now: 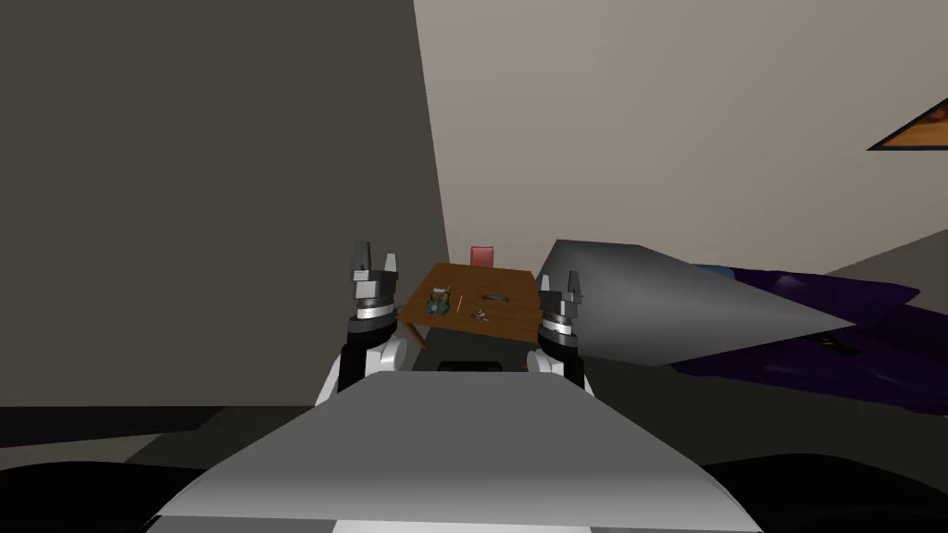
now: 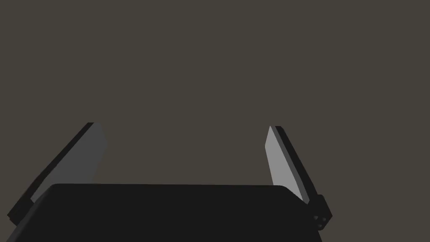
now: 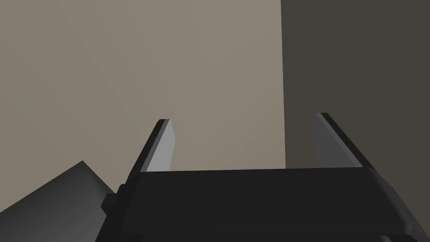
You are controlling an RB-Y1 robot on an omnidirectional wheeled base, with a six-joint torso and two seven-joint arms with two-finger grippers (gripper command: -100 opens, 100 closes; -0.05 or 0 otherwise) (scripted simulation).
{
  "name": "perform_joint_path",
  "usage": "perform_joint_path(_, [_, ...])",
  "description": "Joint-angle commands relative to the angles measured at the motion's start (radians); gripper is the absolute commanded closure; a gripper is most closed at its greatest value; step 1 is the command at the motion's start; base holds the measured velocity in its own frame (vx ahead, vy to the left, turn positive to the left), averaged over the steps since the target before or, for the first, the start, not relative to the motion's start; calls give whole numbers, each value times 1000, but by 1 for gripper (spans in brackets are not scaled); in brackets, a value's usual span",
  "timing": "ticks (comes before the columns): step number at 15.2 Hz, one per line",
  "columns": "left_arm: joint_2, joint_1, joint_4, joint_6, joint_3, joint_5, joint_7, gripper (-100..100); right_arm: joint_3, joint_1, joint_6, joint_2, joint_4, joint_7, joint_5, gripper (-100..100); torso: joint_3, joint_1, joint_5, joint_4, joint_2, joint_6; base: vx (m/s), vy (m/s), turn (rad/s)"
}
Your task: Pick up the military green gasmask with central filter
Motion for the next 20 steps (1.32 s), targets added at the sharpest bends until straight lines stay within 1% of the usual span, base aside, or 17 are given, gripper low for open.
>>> perform_joint_path(1, [42,-3,11,0,1,-3,-1,-100,0,0,0,0,0,0,0,0,0,0,0,0,0,0,0,6,-41])
perform_joint_path(2, [42,-3,11,0,1,-3,-1,-100,0,0,0,0,0,0,0,0,0,0,0,0,0,0,-1,14,-43])
perform_joint_path(4, [97,-10,37,0,2,-8,-5,-100,0,0,0,0,0,0,0,0,0,2,0,0,0,0,-5,26,-65])
perform_joint_path(5, [102,-10,37,0,2,-8,-5,-100,0,0,0,0,0,0,0,0,0,2,0,0,0,0,-6,39,-64])
perform_joint_path(7, [157,-21,77,0,3,-18,-10,-100,0,0,0,0,0,0,0,0,0,3,1,0,0,0,-8,48,-103])
perform_joint_path(8, [160,-21,77,0,3,-18,-10,-100,0,0,0,0,0,0,0,0,0,4,1,0,0,0,-5,55,-113])
perform_joint_path(10, [212,-35,130,0,3,-29,-17,-100,0,0,0,0,0,0,0,0,0,4,1,0,0,0,-6,55,-139])
perform_joint_path(11, [212,-35,130,0,3,-29,-17,-100,0,0,0,0,0,0,0,0,0,5,1,0,0,0,-11,65,-134])
perform_joint_path(13, [260,-51,189,1,4,-43,-25,-100,0,0,0,0,0,0,0,0,0,6,1,0,0,0,-13,76,-185])
perform_joint_path(14, [260,-51,192,1,4,-43,-25,-100,0,0,0,0,0,0,0,0,0,6,1,0,0,1,-10,74,-156])
perform_joint_path(15, [283,-60,227,1,4,-51,-29,-100,0,0,0,0,0,0,0,0,0,6,1,0,0,0,-12,73,-148])
perform_joint_path(16, [283,-60,227,1,4,-51,-29,-100,0,0,0,0,0,0,0,0,0,6,1,0,0,0,-16,67,-117])
perform_joint_path(17, [304,-70,264,1,4,-59,-34,-100,0,0,0,0,0,0,0,0,0,6,1,0,0,0,-15,63,-151])
perform_joint_path(18, [323,-80,289,1,3,-68,-39,-100,0,0,0,0,0,0,0,0,0,6,1,0,0,0,-26,82,-262])
perform_joint_path(19, [323,-80,303,1,3,-68,-39,-100,0,0,0,0,0,0,0,0,0,6,1,0,1,1,-26,82,-190])
perform_joint_path(20, [342,-90,331,2,3,-77,-44,-100,0,0,0,0,0,0,0,0,0,7,1,0,1,0,-27,77,-198])
